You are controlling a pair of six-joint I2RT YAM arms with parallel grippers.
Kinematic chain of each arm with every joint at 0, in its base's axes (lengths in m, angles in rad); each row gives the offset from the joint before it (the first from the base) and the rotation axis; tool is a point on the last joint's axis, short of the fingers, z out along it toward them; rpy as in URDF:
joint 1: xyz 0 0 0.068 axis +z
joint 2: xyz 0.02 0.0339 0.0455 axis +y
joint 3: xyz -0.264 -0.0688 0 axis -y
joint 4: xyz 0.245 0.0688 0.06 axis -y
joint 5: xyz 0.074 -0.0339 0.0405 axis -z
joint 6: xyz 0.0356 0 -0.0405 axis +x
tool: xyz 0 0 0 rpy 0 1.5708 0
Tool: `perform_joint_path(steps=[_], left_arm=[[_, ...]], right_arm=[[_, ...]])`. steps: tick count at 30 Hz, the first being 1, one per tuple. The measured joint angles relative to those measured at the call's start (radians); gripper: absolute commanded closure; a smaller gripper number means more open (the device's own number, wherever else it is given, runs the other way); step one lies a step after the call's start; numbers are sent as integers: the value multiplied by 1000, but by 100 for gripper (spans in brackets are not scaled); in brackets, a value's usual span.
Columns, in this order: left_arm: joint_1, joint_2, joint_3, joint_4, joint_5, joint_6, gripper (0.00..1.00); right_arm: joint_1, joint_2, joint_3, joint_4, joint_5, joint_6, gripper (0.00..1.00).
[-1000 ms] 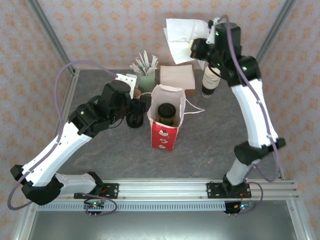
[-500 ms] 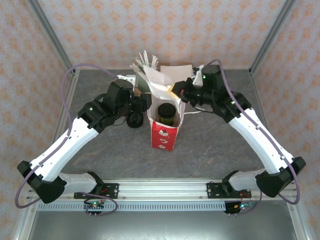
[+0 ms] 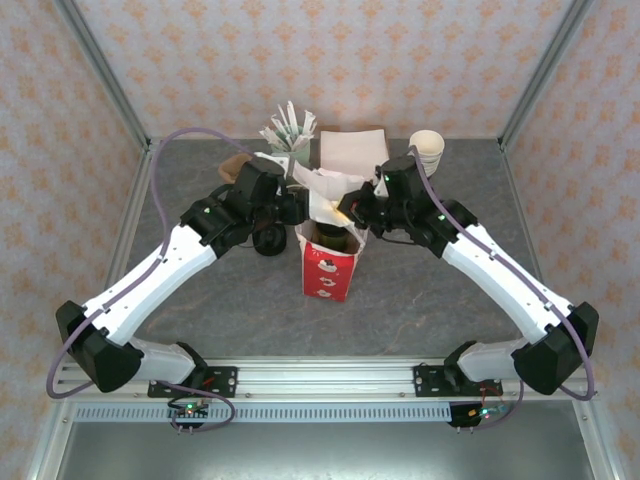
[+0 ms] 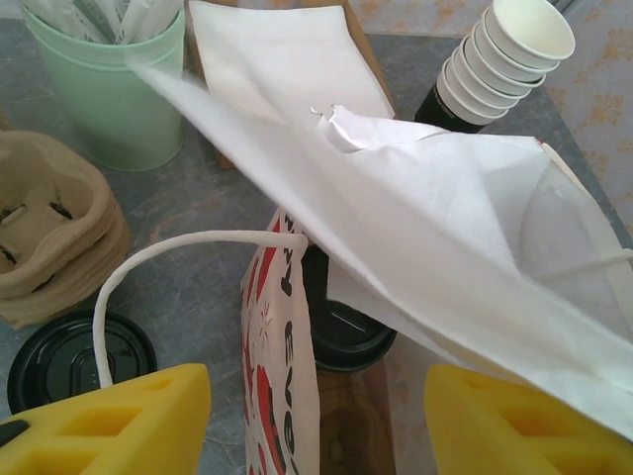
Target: Pack the takeout coffee
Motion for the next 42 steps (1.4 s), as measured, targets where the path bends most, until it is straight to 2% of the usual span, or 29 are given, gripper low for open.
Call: perform_joint_path(steps=[5, 11, 14, 20, 23, 30, 42], left_arm=[[5, 21, -8, 4, 6, 0, 47], [6, 44, -9, 9, 19, 1, 54], [6, 50, -9, 12, 21, 1, 55], [6, 50, -19, 19, 21, 1, 60], [6, 50, -22, 22, 21, 0, 61], [6, 50, -22, 23, 21, 0, 63], [6, 45, -22, 26, 21, 4, 57]], right_arm=[[18, 24, 4, -85, 88, -61, 100], [69, 126, 68, -194, 192, -127, 99], [96, 159, 112, -230, 238, -156, 90], [115, 172, 163, -302, 315, -205, 63], [115, 173, 208, -336, 345, -227, 58], [115, 153, 280, -347, 369, -265, 59], [115, 134, 275, -265, 292, -295, 63]])
